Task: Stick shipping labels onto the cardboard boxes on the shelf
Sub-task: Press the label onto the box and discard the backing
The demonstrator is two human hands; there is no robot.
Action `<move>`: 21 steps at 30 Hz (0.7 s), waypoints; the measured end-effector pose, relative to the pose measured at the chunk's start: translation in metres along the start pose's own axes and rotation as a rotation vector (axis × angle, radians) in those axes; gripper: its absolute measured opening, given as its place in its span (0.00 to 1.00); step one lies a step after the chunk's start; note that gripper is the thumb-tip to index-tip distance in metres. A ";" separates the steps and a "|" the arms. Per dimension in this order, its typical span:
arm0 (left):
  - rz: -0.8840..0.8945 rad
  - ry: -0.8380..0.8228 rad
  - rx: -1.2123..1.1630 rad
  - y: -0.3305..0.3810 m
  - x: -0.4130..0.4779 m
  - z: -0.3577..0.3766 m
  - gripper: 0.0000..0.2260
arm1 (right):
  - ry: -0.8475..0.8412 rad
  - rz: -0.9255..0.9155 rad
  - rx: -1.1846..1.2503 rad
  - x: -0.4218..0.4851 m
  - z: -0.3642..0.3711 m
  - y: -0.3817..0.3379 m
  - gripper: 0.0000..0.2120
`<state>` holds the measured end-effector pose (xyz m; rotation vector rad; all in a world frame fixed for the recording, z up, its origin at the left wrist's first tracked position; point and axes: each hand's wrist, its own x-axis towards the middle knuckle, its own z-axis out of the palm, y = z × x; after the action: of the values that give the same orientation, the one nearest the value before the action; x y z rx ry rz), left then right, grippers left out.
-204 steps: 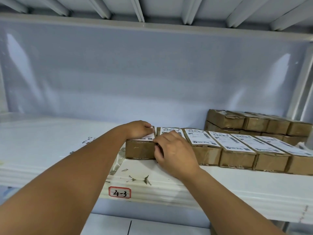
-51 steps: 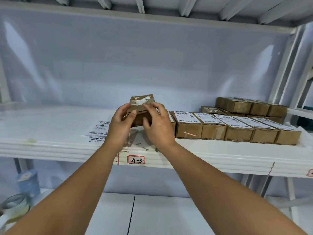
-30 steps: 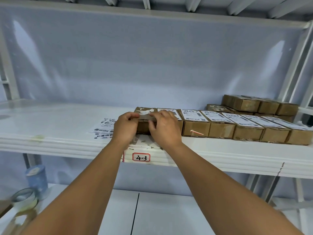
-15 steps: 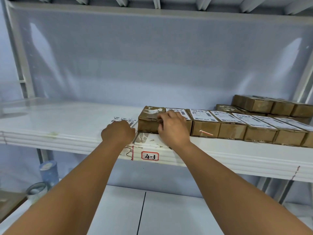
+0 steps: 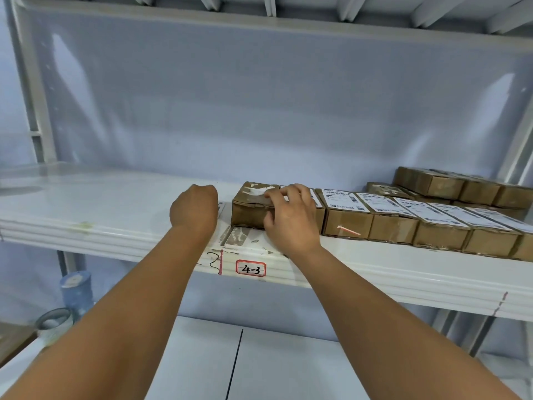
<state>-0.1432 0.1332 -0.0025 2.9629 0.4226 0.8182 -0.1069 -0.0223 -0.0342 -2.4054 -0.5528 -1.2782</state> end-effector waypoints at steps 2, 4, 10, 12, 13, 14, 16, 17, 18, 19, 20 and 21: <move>-0.007 0.149 -0.090 0.000 0.002 -0.008 0.10 | 0.031 0.000 -0.003 0.000 0.001 0.001 0.13; 0.039 0.292 -0.154 0.004 0.001 -0.012 0.10 | 0.047 -0.004 0.019 0.001 -0.002 0.001 0.11; 0.404 0.568 -0.214 0.021 -0.017 -0.004 0.12 | -0.056 0.359 0.618 0.008 -0.037 -0.010 0.17; 0.511 0.586 -0.238 0.027 -0.026 0.000 0.14 | -0.020 0.443 0.753 0.012 -0.045 -0.017 0.12; 0.555 0.588 -0.261 0.031 -0.030 0.002 0.15 | -0.006 0.486 0.813 0.015 -0.048 -0.021 0.09; 0.599 0.581 -0.279 0.035 -0.033 0.004 0.15 | 0.018 0.543 0.866 0.018 -0.049 -0.023 0.06; 0.692 0.567 -0.330 0.045 -0.038 0.007 0.11 | 0.065 0.672 0.932 0.023 -0.052 -0.025 0.05; 0.704 0.530 -0.374 0.049 -0.039 0.008 0.06 | 0.079 0.718 0.943 0.024 -0.055 -0.025 0.07; 0.673 0.483 -0.456 0.053 -0.039 0.009 0.06 | 0.092 0.747 0.947 0.024 -0.057 -0.024 0.10; 0.611 0.437 -0.541 0.056 -0.040 0.009 0.10 | 0.093 0.767 0.953 0.023 -0.059 -0.021 0.11; 0.545 0.403 -0.638 0.057 -0.041 0.007 0.12 | 0.080 0.782 0.960 0.022 -0.063 -0.018 0.11; 0.474 0.399 -0.749 0.058 -0.042 0.003 0.11 | 0.050 0.796 0.968 0.020 -0.067 -0.014 0.11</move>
<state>-0.1621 0.0661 -0.0196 2.1980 -0.5055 1.2624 -0.1505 -0.0395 0.0201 -1.4898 -0.0934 -0.5127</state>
